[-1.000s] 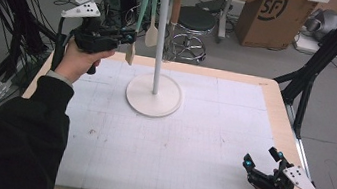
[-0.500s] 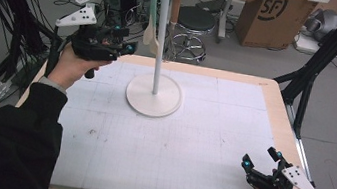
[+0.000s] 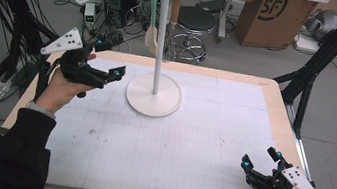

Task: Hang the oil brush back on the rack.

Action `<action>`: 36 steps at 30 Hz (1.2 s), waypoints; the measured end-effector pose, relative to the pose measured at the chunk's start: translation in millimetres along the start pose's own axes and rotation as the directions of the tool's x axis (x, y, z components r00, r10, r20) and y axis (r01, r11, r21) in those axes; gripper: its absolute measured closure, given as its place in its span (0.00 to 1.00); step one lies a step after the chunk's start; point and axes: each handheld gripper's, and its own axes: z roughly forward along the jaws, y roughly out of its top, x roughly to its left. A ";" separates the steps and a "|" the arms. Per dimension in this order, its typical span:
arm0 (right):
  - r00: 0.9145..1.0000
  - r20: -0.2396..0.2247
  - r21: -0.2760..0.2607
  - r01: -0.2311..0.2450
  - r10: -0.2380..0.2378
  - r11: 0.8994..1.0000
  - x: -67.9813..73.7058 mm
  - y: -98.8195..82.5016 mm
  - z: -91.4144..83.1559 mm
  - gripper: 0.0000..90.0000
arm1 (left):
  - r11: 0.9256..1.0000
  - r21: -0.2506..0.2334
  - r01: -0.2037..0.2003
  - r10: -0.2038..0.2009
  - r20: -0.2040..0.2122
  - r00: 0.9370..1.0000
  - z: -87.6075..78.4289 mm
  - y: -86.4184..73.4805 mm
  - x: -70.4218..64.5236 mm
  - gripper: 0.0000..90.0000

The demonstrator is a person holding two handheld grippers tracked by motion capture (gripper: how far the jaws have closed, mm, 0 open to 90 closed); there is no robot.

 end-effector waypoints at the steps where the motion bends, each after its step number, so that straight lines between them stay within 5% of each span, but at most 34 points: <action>1: 1.000 -0.004 0.001 -0.003 0.003 1.000 0.2 0.0 -0.6 0.01 | 1.000 -0.003 0.005 -0.005 -0.006 1.000 -3.3 -3.4 -1.4 0.02; 16: 1.000 -0.008 -0.005 0.023 -0.023 1.000 5.0 2.6 5.7 0.01 | 1.000 0.009 0.014 -0.013 -0.126 0.992 -49.7 -71.8 -23.9 0.02; 26: 0.999 -0.021 -0.010 0.027 -0.027 1.000 7.7 3.7 7.9 0.01 | 1.000 -0.025 0.016 -0.020 -0.176 0.984 -78.6 -111.2 -44.9 0.02; 30: 0.999 -0.025 -0.018 0.024 -0.025 1.000 7.8 4.6 6.7 0.01 | 1.000 -0.008 -0.014 0.012 -0.206 0.978 -86.9 -125.3 -53.8 0.02; 36: 0.999 -0.041 -0.023 0.025 -0.026 0.999 9.4 5.1 5.9 0.01 | 1.000 0.009 -0.007 0.009 -0.228 0.974 -91.9 -144.2 -58.1 0.02</action>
